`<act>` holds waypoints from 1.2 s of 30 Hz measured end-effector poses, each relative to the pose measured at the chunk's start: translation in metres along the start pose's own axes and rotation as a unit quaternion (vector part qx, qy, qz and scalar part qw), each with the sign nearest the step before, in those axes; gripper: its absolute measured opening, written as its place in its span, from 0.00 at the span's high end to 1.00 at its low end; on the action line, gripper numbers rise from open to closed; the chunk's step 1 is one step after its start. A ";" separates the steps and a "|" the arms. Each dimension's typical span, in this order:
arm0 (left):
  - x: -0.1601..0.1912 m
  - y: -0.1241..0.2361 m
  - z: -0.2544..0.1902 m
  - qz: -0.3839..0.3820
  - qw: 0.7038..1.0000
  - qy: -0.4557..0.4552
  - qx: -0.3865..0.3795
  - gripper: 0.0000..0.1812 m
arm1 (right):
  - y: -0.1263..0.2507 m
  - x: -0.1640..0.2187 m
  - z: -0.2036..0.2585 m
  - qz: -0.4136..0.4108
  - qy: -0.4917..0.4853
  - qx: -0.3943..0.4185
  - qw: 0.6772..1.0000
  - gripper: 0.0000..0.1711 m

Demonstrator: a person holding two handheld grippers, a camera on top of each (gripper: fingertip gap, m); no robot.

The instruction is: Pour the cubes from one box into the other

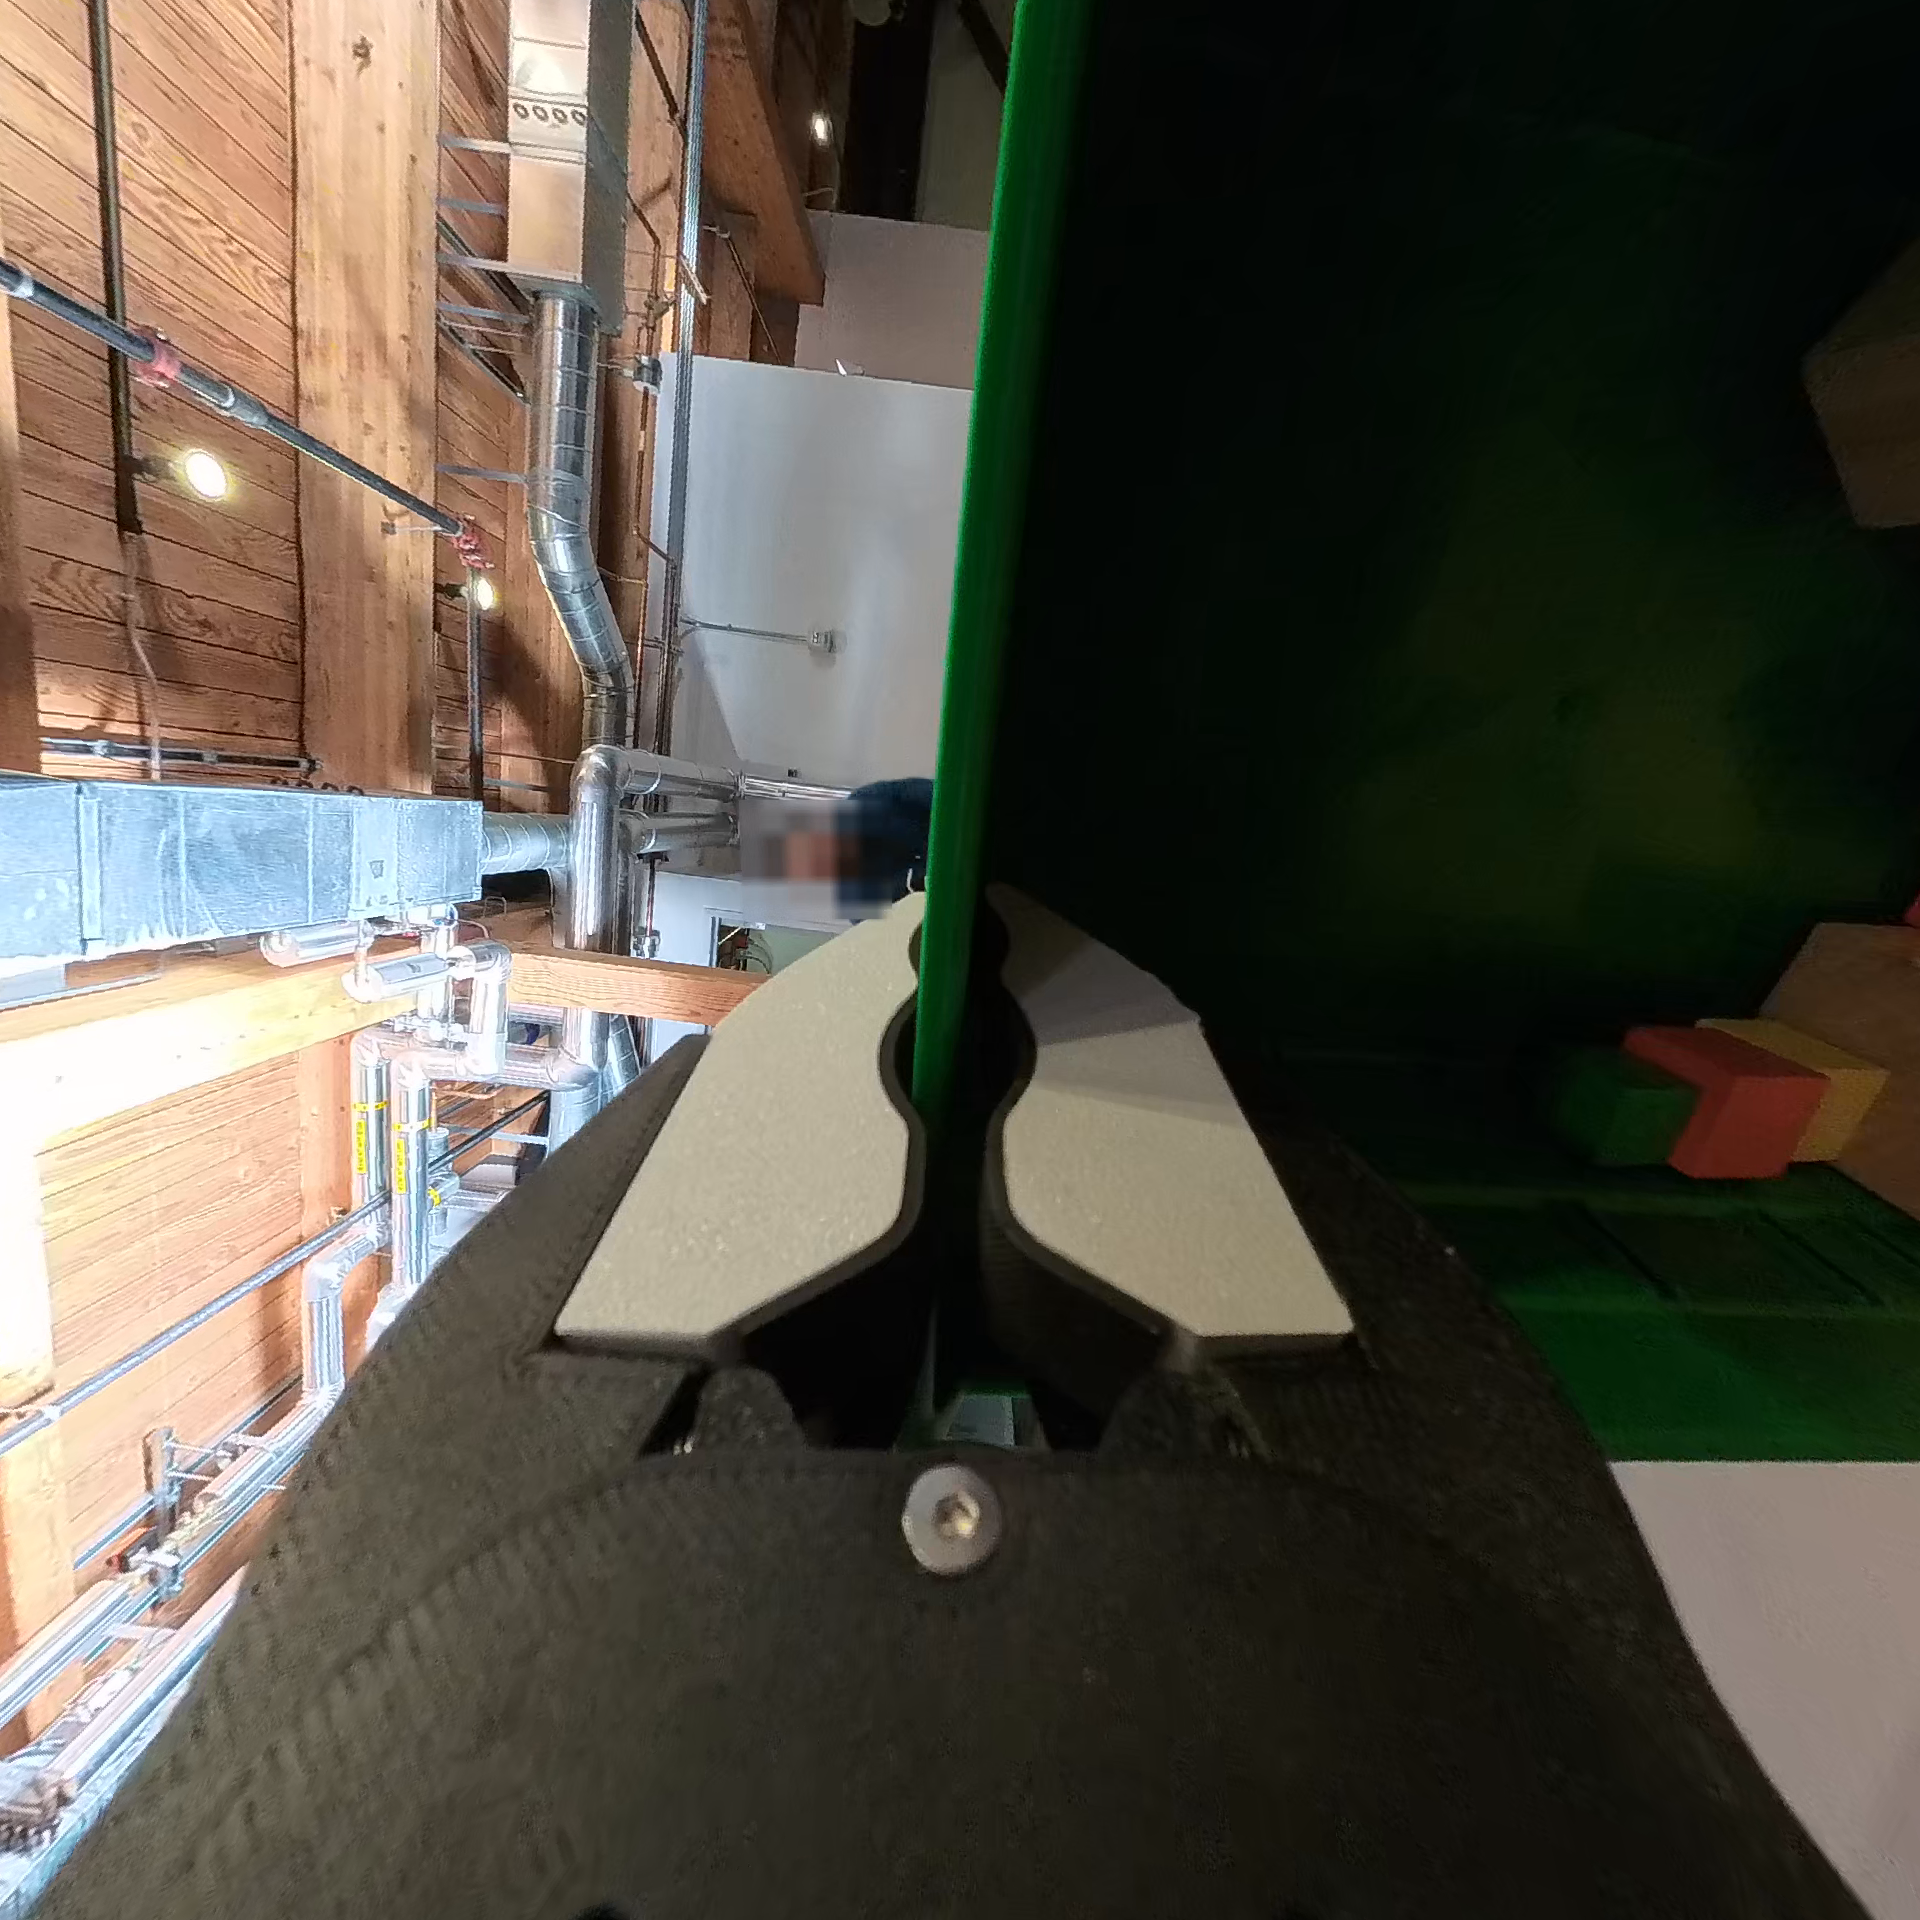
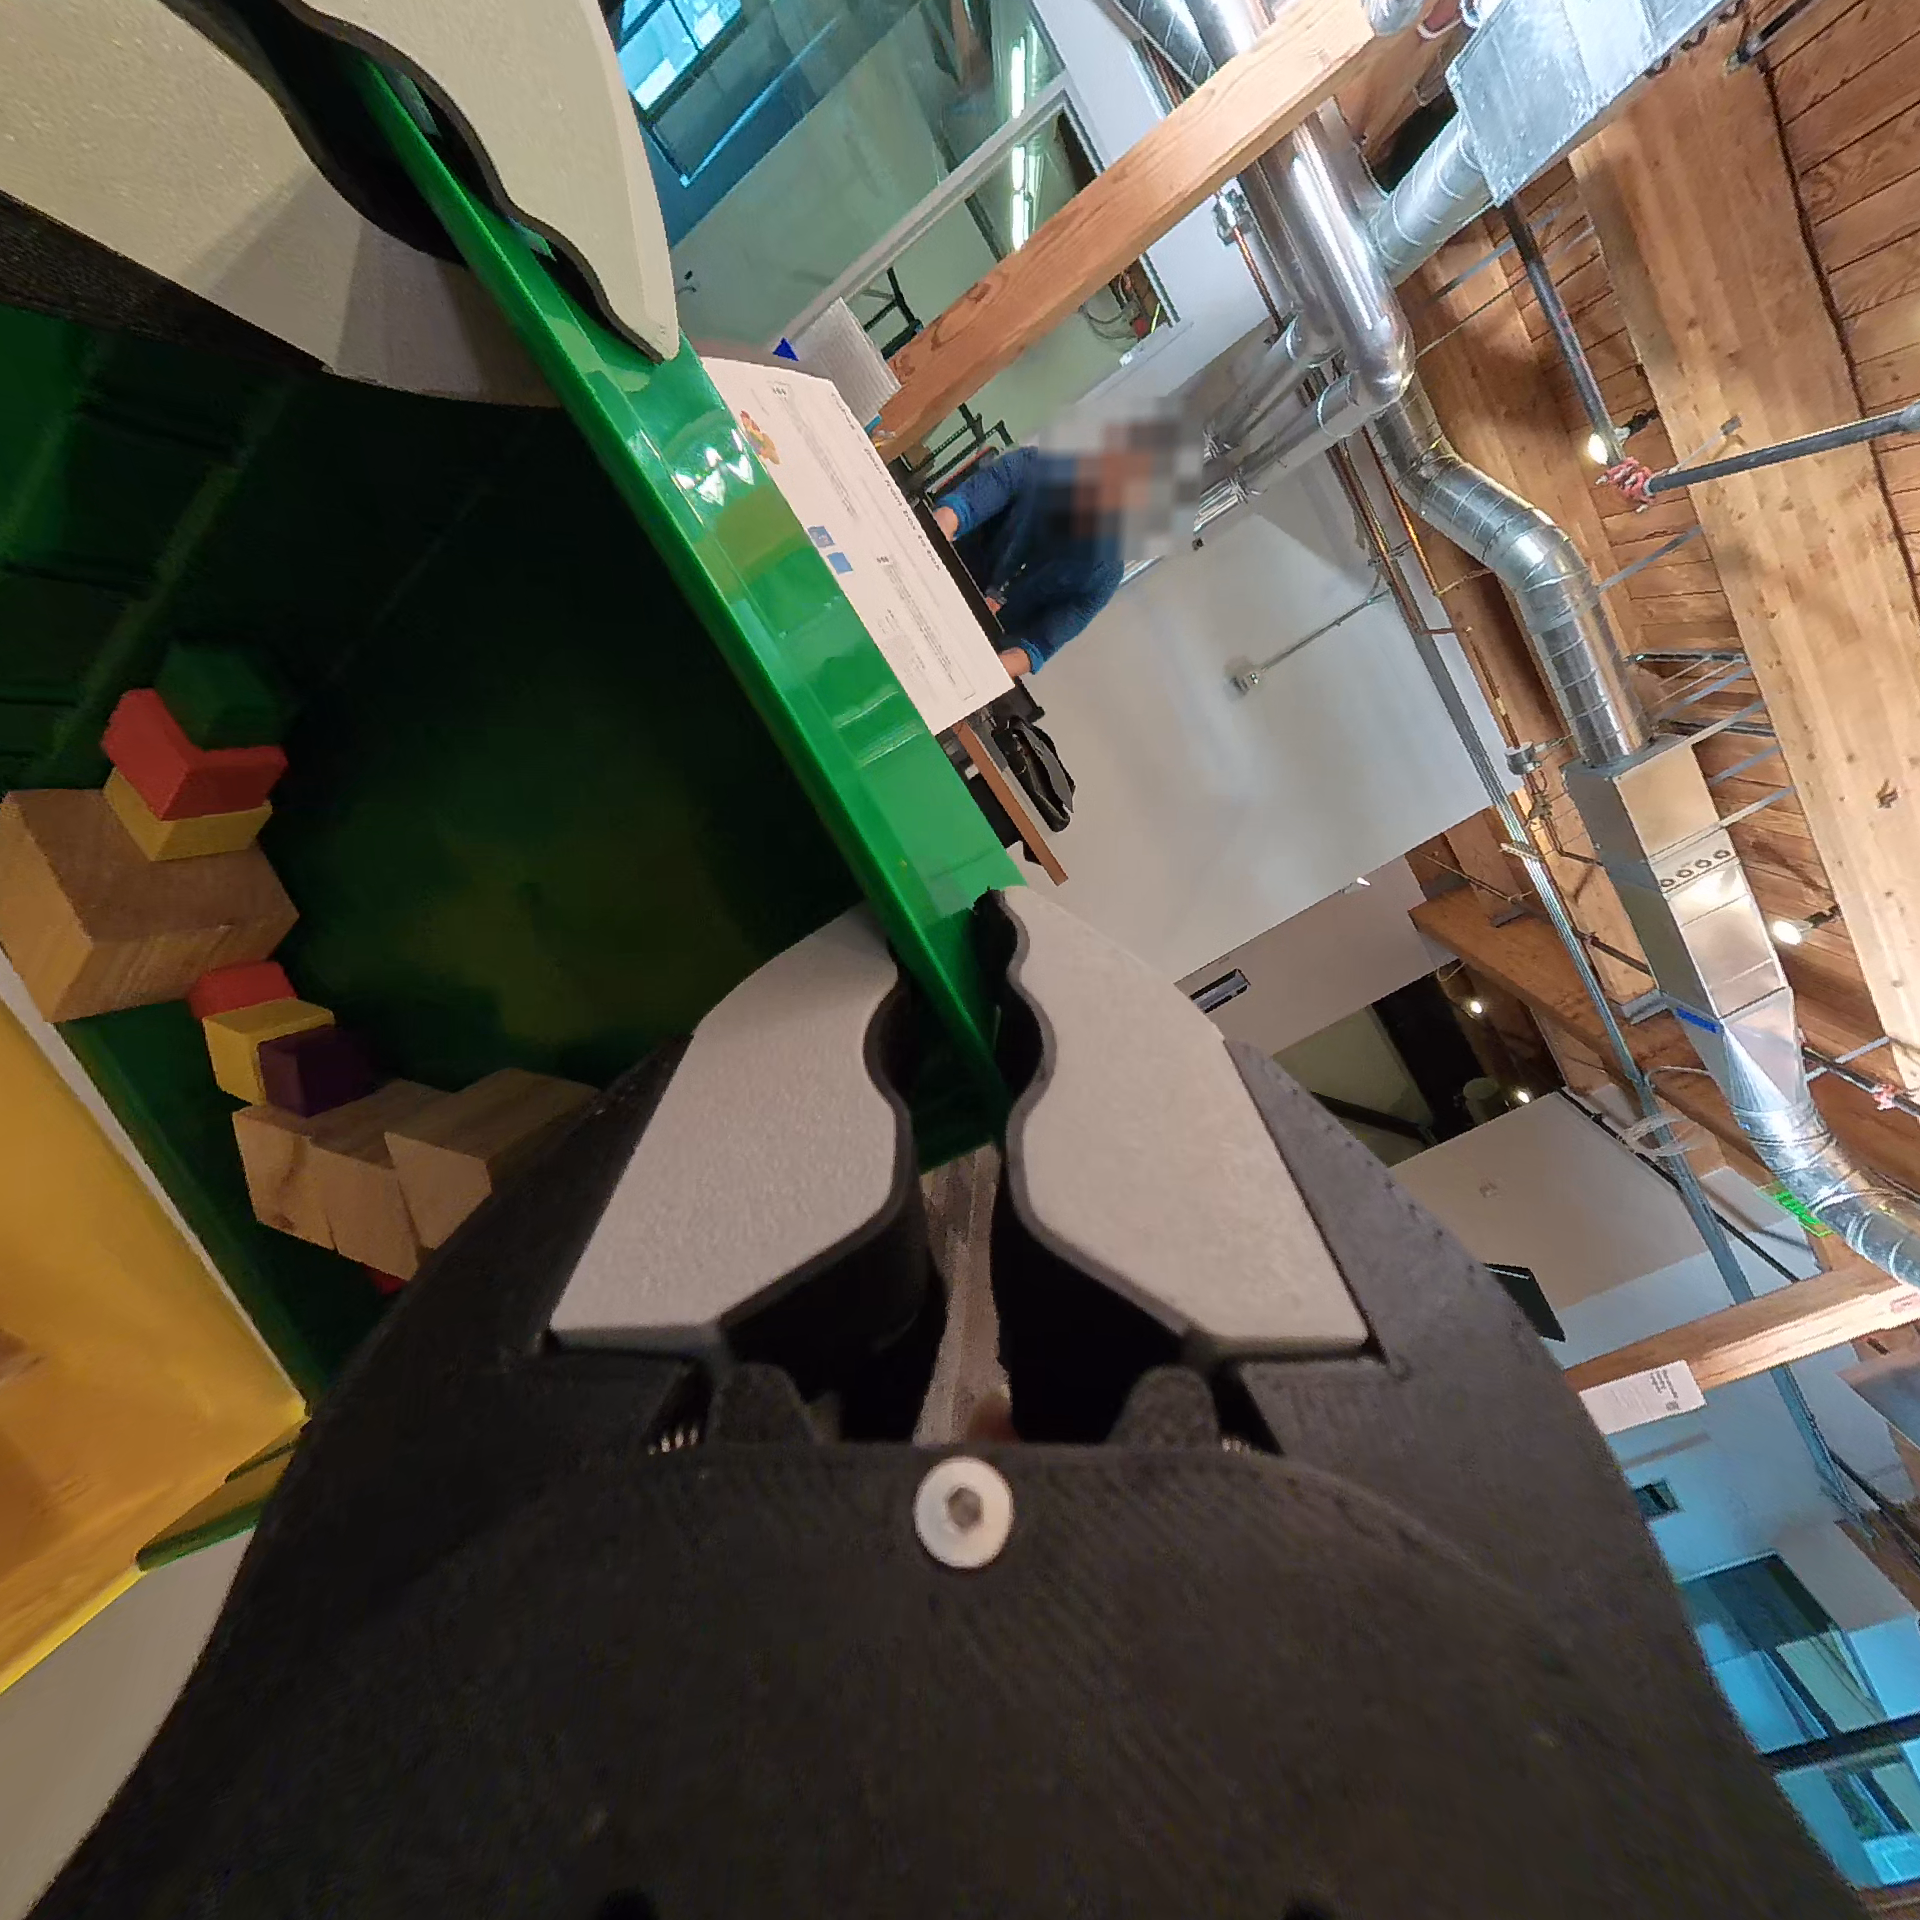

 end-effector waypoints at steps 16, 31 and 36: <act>-0.003 0.008 0.001 0.002 1.000 -0.001 -0.006 0.98 | 0.006 -0.002 0.001 -0.007 -0.005 0.001 1.000 1.00; -0.004 0.011 -0.002 -0.001 1.000 -0.001 -0.010 0.98 | 0.011 -0.002 0.003 -0.008 0.000 0.006 1.000 1.00; -0.006 0.017 0.001 -0.007 1.000 0.005 -0.015 0.98 | 0.017 -0.007 0.002 -0.005 0.010 0.019 1.000 1.00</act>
Point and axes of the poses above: each gripper's, where its closed fingertips meet, y back along the fingers, x out of its underside, z = x × y across the jaws, the point moved 6 cm from there along y, back along the fingers, and after that the axes turned 5 degrees about y, right-handed, at the moved point
